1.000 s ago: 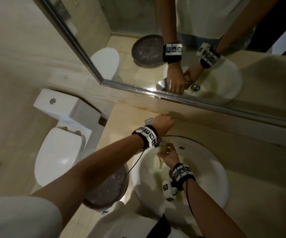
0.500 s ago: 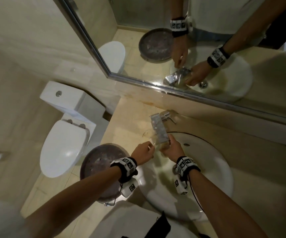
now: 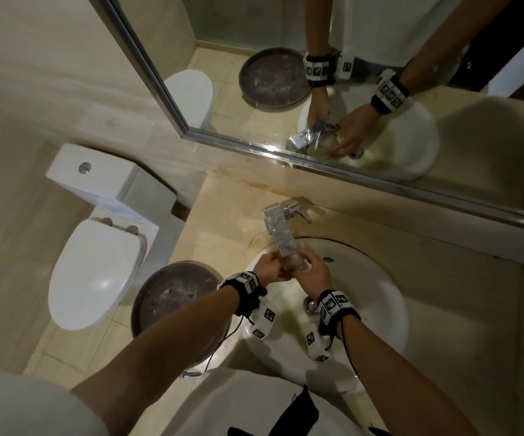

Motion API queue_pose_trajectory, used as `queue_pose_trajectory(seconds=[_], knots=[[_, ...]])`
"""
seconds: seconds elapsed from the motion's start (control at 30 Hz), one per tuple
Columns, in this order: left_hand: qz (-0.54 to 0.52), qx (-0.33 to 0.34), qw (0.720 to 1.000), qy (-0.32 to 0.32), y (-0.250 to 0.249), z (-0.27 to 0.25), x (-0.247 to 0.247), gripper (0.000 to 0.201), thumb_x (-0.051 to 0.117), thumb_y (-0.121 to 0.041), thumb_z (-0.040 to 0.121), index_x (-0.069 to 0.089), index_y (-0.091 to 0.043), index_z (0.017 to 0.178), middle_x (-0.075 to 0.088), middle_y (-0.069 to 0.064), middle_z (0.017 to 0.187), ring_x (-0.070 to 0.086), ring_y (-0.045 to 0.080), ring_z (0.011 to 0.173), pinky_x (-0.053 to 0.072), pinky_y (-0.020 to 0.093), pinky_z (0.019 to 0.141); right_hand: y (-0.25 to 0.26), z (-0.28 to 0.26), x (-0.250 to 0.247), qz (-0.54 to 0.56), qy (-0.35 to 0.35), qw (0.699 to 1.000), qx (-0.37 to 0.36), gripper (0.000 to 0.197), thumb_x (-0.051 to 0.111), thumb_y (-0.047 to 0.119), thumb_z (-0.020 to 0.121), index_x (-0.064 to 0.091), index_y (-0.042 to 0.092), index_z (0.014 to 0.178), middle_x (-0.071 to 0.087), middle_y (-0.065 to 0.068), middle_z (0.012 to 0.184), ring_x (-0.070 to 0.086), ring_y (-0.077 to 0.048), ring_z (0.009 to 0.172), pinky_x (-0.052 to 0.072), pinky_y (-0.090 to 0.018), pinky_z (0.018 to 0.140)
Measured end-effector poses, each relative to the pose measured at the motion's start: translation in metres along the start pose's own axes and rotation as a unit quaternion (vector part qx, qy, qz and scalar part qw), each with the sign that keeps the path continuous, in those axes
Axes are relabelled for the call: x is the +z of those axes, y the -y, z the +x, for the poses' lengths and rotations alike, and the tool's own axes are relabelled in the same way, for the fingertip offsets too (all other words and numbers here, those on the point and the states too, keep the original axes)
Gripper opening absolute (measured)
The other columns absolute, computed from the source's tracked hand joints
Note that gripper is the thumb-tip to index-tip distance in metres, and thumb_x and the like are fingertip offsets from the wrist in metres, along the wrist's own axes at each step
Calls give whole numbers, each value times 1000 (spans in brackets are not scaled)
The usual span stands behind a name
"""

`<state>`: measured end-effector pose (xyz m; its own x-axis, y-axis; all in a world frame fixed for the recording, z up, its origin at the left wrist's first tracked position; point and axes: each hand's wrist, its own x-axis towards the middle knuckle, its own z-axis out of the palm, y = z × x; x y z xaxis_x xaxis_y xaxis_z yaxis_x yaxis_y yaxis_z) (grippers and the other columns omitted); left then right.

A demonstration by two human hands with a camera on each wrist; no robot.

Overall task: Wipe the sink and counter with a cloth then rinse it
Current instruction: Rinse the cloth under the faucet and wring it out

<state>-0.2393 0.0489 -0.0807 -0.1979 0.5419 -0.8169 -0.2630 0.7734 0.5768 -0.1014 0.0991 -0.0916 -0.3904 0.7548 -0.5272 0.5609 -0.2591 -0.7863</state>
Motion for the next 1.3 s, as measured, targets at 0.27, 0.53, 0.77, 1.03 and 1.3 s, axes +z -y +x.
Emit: queue_pose_trajectory(seconds=[0.27,0.53,0.77,1.03,1.3], knots=[[27,50,998,-23,7,1,7,20,55,-12,96,67,0,107,72,17,83,70,31,74,61,42,79,-5,4,1,188,64,973,119,28,71,37,91,68,21,114,70,-7,111,68,-22,101,59,-39,90],[19,45,999,-8,6,-4,-3,21,50,-9,97,66,1,107,73,17,81,71,24,68,59,29,64,-1,12,5,58,-13,996,71,35,51,46,101,70,17,106,73,-7,96,71,-23,83,62,-42,72],[-26,24,999,20,9,3,16,25,46,-20,100,61,-12,119,72,10,100,70,23,80,61,37,73,-1,19,4,51,-10,993,110,40,47,51,100,71,19,97,73,-8,98,69,-25,92,57,-43,85],[-30,8,999,17,12,18,25,39,64,-55,88,65,-16,90,64,10,75,52,21,53,42,23,45,-7,2,-11,124,5,987,104,32,51,39,103,67,13,111,72,-3,94,66,-12,76,46,-15,53],[-64,23,998,13,10,10,17,19,57,-25,96,66,-9,104,69,15,86,64,27,68,40,20,42,-7,3,-1,192,78,957,204,41,46,55,100,56,28,129,62,3,126,55,-21,117,46,-50,102]])
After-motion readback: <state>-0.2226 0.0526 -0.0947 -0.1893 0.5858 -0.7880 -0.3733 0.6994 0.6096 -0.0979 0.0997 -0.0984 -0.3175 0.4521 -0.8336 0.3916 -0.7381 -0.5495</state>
